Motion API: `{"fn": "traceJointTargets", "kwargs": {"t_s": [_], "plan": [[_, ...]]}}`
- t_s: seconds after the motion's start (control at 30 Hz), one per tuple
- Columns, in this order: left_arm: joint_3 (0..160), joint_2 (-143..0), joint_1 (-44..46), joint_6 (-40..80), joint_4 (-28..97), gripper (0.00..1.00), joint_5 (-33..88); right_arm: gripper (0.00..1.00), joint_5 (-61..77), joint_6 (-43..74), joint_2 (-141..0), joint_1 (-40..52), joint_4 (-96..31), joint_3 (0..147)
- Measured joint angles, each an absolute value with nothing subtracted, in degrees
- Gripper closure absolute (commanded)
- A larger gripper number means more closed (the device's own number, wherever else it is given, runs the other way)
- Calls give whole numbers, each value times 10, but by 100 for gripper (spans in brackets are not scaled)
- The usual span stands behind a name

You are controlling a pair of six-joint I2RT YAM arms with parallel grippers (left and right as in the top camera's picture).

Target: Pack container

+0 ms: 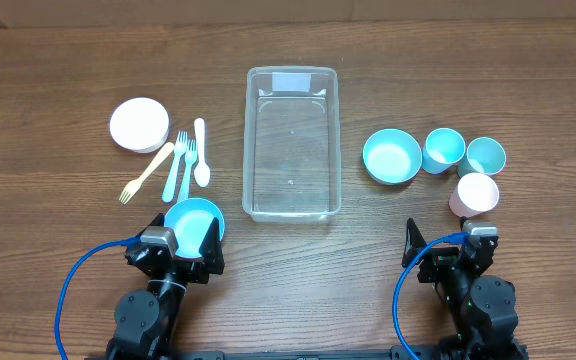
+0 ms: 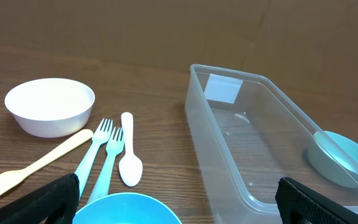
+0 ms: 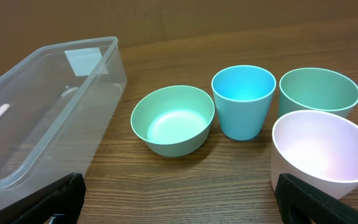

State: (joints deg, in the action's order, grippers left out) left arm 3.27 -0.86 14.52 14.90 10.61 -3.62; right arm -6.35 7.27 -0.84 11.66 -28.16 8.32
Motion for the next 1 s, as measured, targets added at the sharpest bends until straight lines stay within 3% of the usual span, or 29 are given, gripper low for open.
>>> {"fn": "traceJointTargets", "kwargs": {"t_s": [0.2,0.37,0.53,0.63,0.83,1.0], "plan": [[33,-9,145,149,106,0,-36,0,-42,84,-8,117,-277,83],[33,-9,145,149,106,0,-36,0,22,287,-8,117,-285,83],[33,-9,145,149,106,0,-36,0,21,331,-22,117,-283,86],[32,-9,145,149,105,0,-36,0,-7,309,-122,117,-291,141],[32,-10,145,149,104,0,-36,0,-73,175,-498,117,-296,434],[32,-10,145,149,104,0,-36,4,-88,150,-730,76,-365,612]]}}
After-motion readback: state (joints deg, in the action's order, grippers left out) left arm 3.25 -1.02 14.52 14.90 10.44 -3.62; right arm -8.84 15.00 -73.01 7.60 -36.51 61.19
